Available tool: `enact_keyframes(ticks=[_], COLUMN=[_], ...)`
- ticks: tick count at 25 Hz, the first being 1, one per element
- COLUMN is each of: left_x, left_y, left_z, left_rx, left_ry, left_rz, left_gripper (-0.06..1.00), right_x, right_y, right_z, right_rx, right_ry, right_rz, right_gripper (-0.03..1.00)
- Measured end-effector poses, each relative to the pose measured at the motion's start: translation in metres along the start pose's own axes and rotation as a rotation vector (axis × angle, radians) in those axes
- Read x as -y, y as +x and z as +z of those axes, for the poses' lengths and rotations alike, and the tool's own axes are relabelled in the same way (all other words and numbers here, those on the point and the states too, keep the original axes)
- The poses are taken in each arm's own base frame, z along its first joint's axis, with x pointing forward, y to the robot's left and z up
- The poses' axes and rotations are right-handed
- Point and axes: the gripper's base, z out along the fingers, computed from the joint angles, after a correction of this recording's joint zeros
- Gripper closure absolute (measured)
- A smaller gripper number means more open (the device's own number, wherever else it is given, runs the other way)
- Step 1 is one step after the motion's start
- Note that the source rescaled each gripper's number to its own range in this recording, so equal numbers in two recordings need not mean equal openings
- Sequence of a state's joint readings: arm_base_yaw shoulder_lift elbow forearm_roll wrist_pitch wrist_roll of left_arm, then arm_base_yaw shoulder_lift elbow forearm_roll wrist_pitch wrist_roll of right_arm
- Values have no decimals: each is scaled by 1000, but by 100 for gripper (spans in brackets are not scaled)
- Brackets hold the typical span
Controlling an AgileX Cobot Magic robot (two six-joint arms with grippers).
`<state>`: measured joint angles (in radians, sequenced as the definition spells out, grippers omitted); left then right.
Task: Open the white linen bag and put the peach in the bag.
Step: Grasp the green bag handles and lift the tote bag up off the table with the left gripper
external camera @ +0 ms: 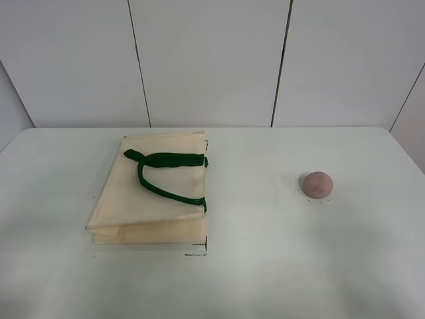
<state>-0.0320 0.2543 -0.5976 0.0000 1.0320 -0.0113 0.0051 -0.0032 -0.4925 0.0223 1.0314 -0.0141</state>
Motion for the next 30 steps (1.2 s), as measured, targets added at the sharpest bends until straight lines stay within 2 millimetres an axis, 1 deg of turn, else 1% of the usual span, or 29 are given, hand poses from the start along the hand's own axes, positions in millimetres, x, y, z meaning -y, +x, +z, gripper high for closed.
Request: enact_keyframes(ticks=[3,5,7,10,12,13,14,15,17,18,20,23,26,30], left_x=[0,1,1,2,2,2,2,3,3,4,5,13,36,81], left_y=[-40,-72,-101,-143,-168,-176,-186,-195,-206,-213,-218,-225,-224,-213], left_z=[9,24,43,85,122,142,156,175,212,225,258,295,323,351], left_rx=[-66,-126,-190,-293,-364,-403,-416,-441,-489,-494,-529,-555,-582,-626], left_ry=[-1,-2,-3,-4,-5,-6,-6,-2,-1,1,10,15,23,32], left_rz=[-3,-4,-5,-5,-6,-7,-8,-12,-20,-29,-59,-99,-114,-90], left_gripper=[-6,-6,-6,-6,-6,-6,-6,-6,-6,-6,-6,-5,-5,-5], right_x=[0,0,0,0,0,0,0,0,0,0,0,0,0,0], right_y=[0,0,0,0,0,0,0,0,0,0,0,0,0,0], right_z=[0,0,0,0,0,0,0,0,0,0,0,0,0,0], right_rx=[0,0,0,0,0,0,0,0,0,0,0,0,0,0], right_ry=[0,0,0,0,0,0,0,0,0,0,0,0,0,0], right_rz=[0,0,0,0,0,0,0,0,0,0,0,0,0,0], right_gripper=[-3,-3,-3,-3,-3,-3,-3,-3,-3,-3,-3,-3,-3,-3])
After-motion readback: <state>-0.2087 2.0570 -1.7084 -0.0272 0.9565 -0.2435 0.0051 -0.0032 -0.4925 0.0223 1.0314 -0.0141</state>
